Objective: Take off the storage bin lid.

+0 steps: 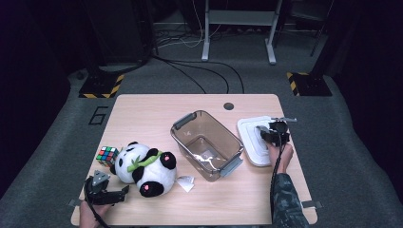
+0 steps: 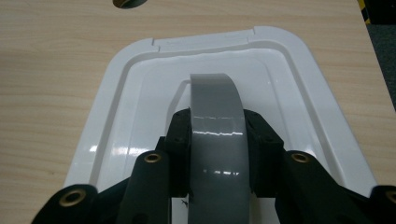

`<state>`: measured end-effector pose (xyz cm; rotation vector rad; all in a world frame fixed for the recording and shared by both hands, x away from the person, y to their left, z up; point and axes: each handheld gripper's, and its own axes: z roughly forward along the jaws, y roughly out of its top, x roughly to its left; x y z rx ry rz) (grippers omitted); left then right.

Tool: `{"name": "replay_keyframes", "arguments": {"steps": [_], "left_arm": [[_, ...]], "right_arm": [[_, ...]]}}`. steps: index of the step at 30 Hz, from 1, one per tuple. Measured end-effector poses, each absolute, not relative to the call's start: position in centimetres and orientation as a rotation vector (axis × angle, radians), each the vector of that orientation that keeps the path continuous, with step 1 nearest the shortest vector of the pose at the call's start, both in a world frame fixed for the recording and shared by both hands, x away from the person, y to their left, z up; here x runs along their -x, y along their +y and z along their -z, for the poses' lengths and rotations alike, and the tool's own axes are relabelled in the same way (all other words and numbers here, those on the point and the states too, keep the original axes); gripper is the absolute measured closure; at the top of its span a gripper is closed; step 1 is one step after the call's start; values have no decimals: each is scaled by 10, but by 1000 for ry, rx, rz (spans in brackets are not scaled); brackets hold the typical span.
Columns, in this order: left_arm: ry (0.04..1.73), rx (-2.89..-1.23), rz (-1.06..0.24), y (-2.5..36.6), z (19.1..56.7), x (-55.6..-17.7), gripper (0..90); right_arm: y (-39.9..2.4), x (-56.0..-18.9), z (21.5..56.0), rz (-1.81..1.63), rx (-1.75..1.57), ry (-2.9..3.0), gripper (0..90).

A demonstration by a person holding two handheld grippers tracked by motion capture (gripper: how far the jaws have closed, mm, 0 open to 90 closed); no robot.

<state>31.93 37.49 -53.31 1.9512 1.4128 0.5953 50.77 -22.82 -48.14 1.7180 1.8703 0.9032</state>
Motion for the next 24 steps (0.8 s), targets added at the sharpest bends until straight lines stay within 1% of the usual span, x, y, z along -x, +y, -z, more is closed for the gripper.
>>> {"name": "replay_keyframes", "arguments": {"steps": [8,13,14,15,16,17,18,20,24], "left_arm": [[1413,-1952,-595,375,533,-319,7],[1412,-1952,-595,375,533,-319,7],[1413,-1952,-595,375,533,-319,7],[1413,-1952,-595,375,533,-319,7],[1413,-1951,-595,375,533,-319,7],[1413,-1952,-595,375,533,-319,7],[1413,-1951,-595,375,533,-319,7],[1412,-1952,-595,375,533,-319,7],[1413,-1951,-595,375,533,-319,7]], "right_arm": [[-229,-509,494,-893,-1748,1870,660],[-230,-508,495,-890,-1743,1880,648],[-231,-509,494,-894,-1757,1878,568],[-231,-509,494,-894,-1757,1878,568],[-232,-510,494,-896,-1752,1889,528],[-232,-510,494,-890,-1754,1891,451],[-232,-510,493,-885,-1754,1892,409],[-234,-508,490,-900,-1747,1909,292],[-234,-502,483,-894,-1721,1931,156]]}}
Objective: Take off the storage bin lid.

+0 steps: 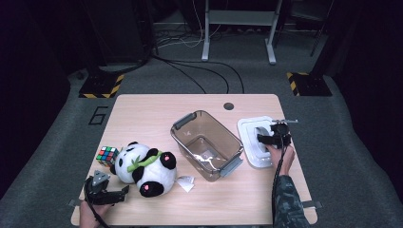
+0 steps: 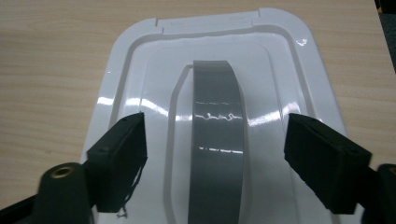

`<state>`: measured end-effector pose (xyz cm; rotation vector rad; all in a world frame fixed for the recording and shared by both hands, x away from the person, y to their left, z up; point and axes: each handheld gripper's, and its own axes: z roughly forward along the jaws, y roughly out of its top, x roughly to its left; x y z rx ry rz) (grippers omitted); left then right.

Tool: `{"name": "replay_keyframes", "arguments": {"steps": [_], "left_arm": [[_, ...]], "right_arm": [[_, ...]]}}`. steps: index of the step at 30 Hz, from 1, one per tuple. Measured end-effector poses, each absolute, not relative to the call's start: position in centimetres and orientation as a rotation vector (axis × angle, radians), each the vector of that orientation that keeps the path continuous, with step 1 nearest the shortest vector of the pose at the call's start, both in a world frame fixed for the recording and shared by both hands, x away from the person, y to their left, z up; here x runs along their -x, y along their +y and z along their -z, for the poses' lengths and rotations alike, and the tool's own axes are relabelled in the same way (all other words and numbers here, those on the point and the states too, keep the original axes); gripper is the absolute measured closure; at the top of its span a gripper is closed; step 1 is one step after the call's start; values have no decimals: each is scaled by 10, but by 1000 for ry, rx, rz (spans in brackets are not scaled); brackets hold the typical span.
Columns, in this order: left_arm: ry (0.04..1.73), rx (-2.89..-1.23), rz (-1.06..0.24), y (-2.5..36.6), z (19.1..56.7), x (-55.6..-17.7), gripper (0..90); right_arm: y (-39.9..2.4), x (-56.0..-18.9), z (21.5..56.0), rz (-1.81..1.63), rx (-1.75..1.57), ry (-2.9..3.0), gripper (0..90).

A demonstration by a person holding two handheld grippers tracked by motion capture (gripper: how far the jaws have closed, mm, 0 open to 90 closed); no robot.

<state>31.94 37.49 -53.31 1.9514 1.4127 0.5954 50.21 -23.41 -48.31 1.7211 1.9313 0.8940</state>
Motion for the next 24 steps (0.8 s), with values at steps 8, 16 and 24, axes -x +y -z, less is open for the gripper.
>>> {"name": "replay_keyframes", "arguments": {"steps": [8,16,24], "left_arm": [[1412,-1952,-595,375,533,-319,7],[1412,-1952,-596,375,533,-319,7],[1412,-1952,-595,375,533,-319,7]], "right_arm": [[-234,-489,473,-892,-1673,1990,1],[-231,-471,466,-916,-1616,2039,0],[-223,-448,464,-941,-1561,2083,0]]}}
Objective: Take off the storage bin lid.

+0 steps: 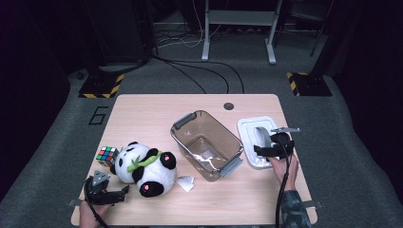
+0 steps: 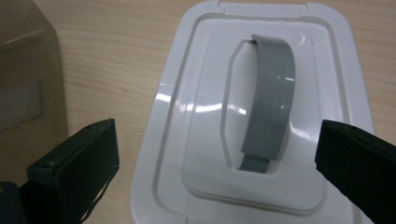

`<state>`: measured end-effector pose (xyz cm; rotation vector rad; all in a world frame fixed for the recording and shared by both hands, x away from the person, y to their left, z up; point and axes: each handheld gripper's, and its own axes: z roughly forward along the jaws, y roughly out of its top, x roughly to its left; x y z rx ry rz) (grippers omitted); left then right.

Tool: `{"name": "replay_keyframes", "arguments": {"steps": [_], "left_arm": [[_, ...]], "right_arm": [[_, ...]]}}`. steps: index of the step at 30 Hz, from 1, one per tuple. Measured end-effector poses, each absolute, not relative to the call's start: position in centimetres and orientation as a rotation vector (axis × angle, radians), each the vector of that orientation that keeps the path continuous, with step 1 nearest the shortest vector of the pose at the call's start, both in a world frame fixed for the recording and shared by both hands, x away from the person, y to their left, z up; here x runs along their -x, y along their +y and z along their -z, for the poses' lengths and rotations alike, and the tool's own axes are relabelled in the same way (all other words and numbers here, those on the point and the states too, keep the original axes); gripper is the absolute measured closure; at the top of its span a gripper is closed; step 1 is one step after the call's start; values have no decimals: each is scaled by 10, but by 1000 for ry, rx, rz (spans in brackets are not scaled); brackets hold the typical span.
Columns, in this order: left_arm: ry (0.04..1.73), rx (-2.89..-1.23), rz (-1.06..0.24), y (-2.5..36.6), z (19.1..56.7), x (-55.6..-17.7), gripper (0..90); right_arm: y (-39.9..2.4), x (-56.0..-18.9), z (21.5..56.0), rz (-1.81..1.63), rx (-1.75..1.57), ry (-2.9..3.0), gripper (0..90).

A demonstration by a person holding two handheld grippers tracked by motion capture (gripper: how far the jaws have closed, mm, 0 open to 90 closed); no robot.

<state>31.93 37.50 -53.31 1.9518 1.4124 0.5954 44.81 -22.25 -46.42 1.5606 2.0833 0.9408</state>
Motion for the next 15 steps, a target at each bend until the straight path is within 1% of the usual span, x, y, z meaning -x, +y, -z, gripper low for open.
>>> {"name": "replay_keyframes", "arguments": {"steps": [15], "left_arm": [[1413,-1952,-595,375,533,-319,7]], "right_arm": [[-203,-406,473,-954,-1449,2137,0]]}}
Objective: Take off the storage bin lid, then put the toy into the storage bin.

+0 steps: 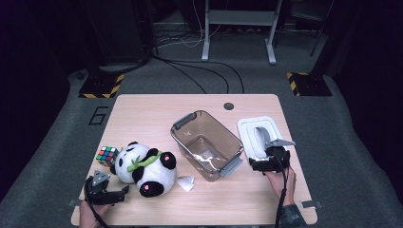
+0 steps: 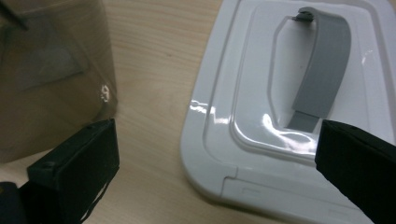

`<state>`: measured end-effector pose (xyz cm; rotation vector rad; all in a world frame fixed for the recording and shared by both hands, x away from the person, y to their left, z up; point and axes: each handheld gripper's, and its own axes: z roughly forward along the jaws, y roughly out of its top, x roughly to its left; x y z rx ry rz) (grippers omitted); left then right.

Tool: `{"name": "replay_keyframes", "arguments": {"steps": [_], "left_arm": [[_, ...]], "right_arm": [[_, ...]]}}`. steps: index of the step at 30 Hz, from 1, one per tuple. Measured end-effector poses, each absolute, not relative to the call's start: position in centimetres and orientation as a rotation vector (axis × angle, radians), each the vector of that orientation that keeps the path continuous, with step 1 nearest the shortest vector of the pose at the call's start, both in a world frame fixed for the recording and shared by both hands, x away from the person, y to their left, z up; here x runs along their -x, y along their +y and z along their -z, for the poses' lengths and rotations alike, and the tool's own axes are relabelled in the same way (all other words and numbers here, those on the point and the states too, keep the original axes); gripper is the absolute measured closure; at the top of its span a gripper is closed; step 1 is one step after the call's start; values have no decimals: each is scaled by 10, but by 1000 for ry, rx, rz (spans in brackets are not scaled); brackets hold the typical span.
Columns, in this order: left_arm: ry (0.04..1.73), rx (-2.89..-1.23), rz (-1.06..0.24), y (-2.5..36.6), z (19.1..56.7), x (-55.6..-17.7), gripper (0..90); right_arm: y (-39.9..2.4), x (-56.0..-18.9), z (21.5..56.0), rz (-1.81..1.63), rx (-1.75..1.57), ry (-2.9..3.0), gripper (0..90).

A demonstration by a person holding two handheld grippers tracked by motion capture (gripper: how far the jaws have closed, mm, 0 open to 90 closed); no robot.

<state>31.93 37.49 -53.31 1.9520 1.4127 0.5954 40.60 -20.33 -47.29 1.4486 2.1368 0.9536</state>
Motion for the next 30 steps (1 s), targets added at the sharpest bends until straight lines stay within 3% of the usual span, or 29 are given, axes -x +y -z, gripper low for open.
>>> {"name": "replay_keyframes", "arguments": {"steps": [24,30], "left_arm": [[1402,-1948,-587,376,532,-316,10],[1404,-1908,-576,379,517,-306,9]], "right_arm": [[-179,-348,521,-1016,-1385,2215,0],[-174,-340,525,-971,-1315,2201,0]]}}
